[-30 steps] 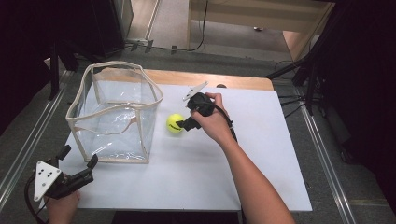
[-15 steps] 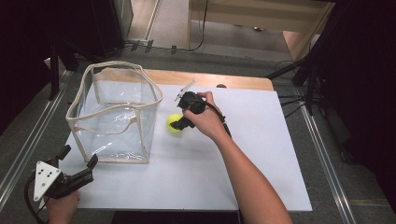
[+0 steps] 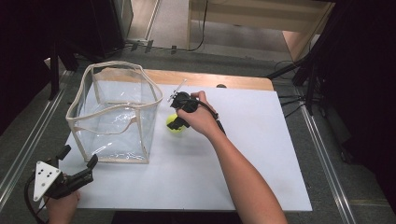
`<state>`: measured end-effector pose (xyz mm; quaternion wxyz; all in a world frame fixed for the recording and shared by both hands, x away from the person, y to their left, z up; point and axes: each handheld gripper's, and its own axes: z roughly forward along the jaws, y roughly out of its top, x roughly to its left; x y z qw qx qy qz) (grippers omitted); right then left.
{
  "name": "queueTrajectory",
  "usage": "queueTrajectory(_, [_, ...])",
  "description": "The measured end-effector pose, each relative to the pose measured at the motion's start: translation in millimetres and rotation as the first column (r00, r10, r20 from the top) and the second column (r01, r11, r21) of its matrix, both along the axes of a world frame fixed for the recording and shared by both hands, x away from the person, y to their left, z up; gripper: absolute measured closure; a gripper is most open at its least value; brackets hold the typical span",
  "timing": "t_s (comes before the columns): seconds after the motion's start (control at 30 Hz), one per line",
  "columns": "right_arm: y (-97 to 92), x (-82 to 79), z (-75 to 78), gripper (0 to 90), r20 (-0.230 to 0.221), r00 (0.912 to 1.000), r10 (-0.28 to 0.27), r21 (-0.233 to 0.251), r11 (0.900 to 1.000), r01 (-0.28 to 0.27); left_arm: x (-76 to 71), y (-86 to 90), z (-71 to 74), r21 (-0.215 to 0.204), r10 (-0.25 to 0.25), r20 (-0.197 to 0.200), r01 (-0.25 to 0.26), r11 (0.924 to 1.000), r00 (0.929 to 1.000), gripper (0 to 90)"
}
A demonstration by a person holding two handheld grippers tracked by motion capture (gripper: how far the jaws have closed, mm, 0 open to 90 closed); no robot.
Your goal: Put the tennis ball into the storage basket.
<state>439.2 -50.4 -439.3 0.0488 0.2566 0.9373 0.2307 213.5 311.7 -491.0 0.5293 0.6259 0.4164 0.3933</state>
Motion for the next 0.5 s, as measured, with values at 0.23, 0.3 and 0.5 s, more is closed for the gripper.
queueTrajectory(0.23, [6.4, 4.1, -6.6, 2.4, -0.035, 0.9994, -0.004, -0.034, 0.9994, 0.002, -0.1, 0.1, 0.0, -0.002, -0.001, 0.001, 0.001, 1.0, 1.0, 10.3])
queueTrajectory(0.3, [7.7, 5.1, -8.1, 2.3, -0.039, 0.9993, -0.002, -0.043, 0.9991, 0.001, 0.0, 0.2, 0.1, -0.001, -0.001, 0.0, 0.001, 1.0, 1.0, 10.4])
queueTrajectory(0.5, [10.0, 8.0, -12.6, 2.9, -0.055, 0.9985, -0.005, -0.06, 0.9982, 0.002, 0.1, 0.3, 0.1, -0.002, -0.001, 0.0, 0.001, 1.0, 1.0, 10.4])
